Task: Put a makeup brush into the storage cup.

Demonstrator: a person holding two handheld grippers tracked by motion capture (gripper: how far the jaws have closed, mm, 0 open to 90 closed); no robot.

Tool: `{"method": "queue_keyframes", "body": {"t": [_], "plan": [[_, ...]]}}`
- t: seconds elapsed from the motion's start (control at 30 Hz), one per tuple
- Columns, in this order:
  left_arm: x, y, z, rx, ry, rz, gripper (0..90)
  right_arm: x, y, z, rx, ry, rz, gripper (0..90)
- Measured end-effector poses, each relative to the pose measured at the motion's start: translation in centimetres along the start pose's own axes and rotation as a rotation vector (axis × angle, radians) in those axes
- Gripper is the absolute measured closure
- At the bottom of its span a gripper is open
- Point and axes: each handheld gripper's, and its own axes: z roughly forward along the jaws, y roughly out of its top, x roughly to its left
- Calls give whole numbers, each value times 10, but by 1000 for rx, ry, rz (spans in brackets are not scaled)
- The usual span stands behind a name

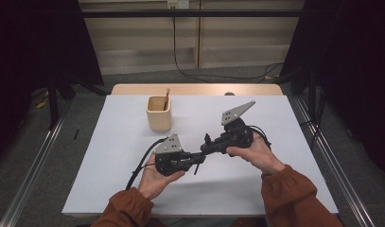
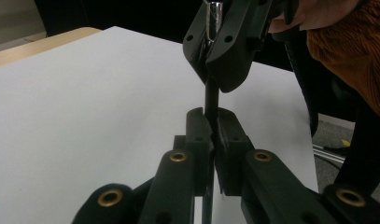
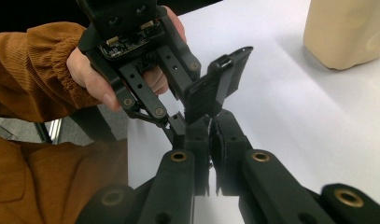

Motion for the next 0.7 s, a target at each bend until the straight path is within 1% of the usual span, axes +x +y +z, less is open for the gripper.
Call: {"method": "queue_keyframes", "body": {"t": [0.1, 0.27, 0.37, 0.43, 0.5, 0.53, 0.67, 0.7], "plan": [[0, 0, -1, 3, -1, 5, 857, -1, -2, 0, -15, 8, 4, 856], [-1, 0, -1, 1, -3, 13, 858, 0, -3, 0, -20, 14, -4, 853], [-1, 0, -1, 0, -6, 9, 858, 0, -4, 0, -31, 15, -9, 842], [0, -1, -1, 6, -3, 15, 858, 0, -4, -1, -39, 14, -10, 816], [0, -1, 0, 8, -10, 17, 858, 1, -4, -1, -43, 21, -17, 786], [-1, -1, 0, 11, -8, 19, 858, 1, -4, -1, -42, 15, -22, 781], [-1, 0, -1, 6, -6, 21, 858, 2, -5, -1, -52, 11, -26, 736], [-1, -1, -1, -2, -6, 14, 858, 2, -5, 0, -54, 7, -29, 717]]}}
